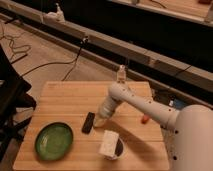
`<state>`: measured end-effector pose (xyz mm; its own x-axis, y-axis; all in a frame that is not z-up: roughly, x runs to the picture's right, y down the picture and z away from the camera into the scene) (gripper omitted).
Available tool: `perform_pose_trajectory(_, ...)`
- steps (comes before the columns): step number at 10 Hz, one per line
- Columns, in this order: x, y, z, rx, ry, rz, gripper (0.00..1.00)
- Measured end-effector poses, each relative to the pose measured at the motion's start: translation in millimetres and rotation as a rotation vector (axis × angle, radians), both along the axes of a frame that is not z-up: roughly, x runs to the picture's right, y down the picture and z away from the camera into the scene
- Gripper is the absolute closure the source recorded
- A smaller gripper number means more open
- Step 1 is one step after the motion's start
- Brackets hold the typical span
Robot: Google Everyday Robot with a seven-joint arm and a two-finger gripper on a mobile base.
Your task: Push the eraser across the table
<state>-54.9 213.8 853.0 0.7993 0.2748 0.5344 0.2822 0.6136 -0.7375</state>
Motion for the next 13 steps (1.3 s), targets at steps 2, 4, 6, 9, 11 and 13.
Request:
perform_pose_trajectory(2,-17.7,-0.2,-0.2,0.0,-0.039,-0.007,1.0)
perform_pose_trajectory(4,-46.5,-6.2,1.3,0.012,-0.096,-0.011,1.0)
perform_pose_trajectory(6,-66.4,-8.6,5.5,0.019,-0.134,-0.017,1.0)
perform_pose_trajectory(9,-89.4,-9.8,18.7,0.02,-0.168,-0.045,1.0)
perform_pose_trajectory(11,-102.7,-16.2,28.5,0.031,-0.185,-0.051,1.0)
perform_pose_trajectory(13,-118.5,-28.3,36.3,0.05,-0.211,-0.054,1.0)
